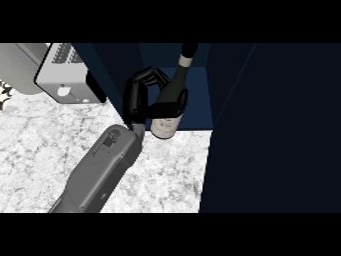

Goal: Pick up the wine, place it into the cabinet and close the cabinet

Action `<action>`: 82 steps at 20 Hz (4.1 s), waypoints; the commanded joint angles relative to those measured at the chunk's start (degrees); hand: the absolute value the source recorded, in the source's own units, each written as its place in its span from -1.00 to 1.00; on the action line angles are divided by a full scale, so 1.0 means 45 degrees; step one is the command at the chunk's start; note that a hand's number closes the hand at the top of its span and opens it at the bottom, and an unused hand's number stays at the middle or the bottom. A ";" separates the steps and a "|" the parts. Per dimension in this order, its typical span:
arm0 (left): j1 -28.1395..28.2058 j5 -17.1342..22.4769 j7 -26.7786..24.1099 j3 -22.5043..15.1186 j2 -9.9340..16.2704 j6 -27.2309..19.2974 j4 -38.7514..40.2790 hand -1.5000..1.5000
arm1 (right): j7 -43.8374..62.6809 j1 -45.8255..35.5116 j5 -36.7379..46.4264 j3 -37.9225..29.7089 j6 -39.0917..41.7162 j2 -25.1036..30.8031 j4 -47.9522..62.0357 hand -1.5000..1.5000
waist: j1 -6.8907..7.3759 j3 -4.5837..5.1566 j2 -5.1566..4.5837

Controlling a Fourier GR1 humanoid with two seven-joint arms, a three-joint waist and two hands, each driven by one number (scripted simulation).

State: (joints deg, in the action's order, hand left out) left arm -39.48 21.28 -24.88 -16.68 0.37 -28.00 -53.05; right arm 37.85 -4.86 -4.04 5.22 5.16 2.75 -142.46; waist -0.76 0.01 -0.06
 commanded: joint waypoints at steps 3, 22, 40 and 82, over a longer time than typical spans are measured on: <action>-0.1306 0.0869 -0.0037 0.0732 -0.0079 0.0669 0.1786 1.00 | 0.0120 0.1227 -0.1524 -0.0544 0.0585 0.0319 -0.1771 -1.00 | -0.0194 -0.0004 -0.0026; -0.5079 0.0432 -0.3055 0.2466 -0.0072 -0.0084 0.7540 1.00 | -0.0049 -0.0104 -0.1097 -0.0359 0.0477 0.0024 -0.0378 -1.00 | -0.0465 0.0000 -0.0176; -0.5853 0.1866 -0.3561 0.4591 -0.0081 0.1317 0.9450 1.00 | -0.0589 0.0998 -0.0543 0.0601 0.0644 -0.0584 -0.0737 -1.00 | -0.0686 0.0006 -0.0228; -0.4682 0.0521 -0.5644 0.4559 -0.0081 0.0838 1.0641 -1.00 | -0.0746 0.0076 -0.0332 0.0638 0.0635 -0.0447 0.0242 -1.00 | -0.0822 0.0018 -0.0340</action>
State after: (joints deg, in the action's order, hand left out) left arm -63.12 23.49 -47.81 3.65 -0.03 -25.18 -5.71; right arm 33.81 -4.88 -4.60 8.42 7.73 0.26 -140.45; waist -4.60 -0.06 -1.52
